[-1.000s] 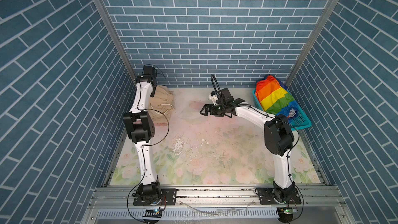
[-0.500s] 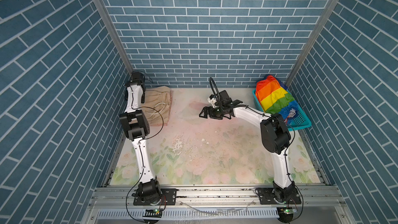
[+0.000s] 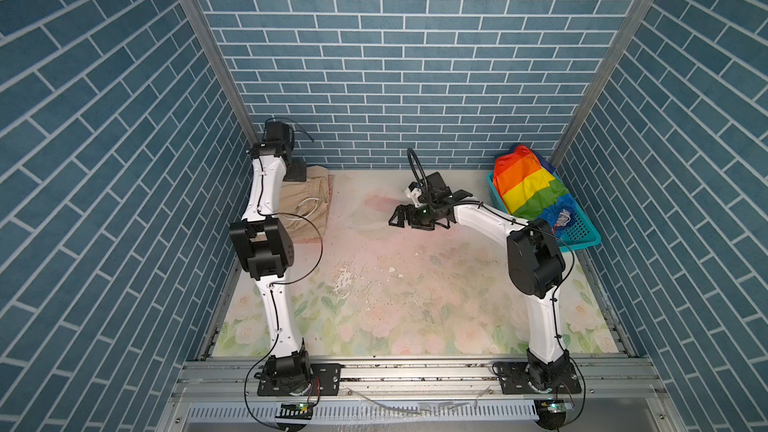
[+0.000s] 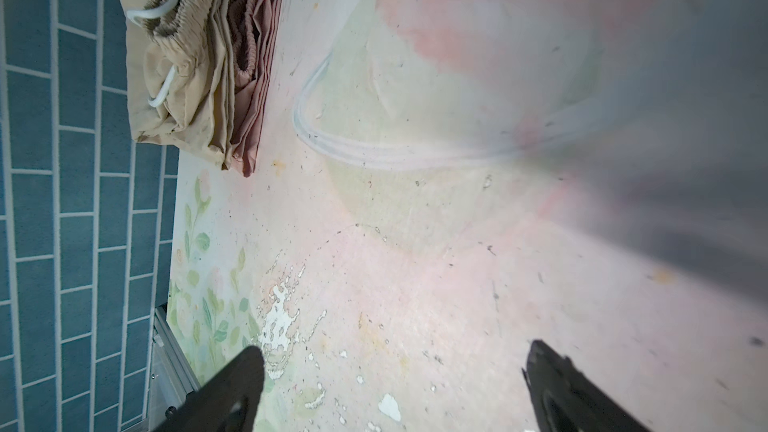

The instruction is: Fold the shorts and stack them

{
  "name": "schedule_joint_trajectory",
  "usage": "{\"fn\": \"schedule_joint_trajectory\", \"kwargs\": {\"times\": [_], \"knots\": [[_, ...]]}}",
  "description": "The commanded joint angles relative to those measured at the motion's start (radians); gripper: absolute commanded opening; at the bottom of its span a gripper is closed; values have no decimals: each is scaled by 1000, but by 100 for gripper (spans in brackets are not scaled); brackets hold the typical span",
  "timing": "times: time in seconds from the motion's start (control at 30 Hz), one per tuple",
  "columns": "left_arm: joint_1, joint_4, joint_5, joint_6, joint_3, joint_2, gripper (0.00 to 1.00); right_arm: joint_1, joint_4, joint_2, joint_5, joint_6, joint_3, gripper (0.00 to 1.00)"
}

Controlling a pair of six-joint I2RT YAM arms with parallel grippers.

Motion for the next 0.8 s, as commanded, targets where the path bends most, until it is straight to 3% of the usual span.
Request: {"fn": "schedule_joint_trajectory", "kwargs": {"times": [0.0,0.17,0.33,0.5,0.67,0.77], "knots": [[-120,101,16,3,-78,-136,100,-92,-115,-174,126,-85,21,98],[-389,277,-136,107,-253,-325,100,-307,-167,-346,255,-52,-52,99],[-623,479,-177,173,-396,-413,100,-517,-186,-398,331,-59,-97,98],[-797,566,-142,217,-409,-325,100,-676,-171,-326,320,-26,-137,98],[-947,516,-205,300,-267,-120,100,-745,-151,-244,339,-38,-174,98],[-984,494,-212,307,-196,-41,100,-764,-145,-184,343,-51,-172,98]]}}
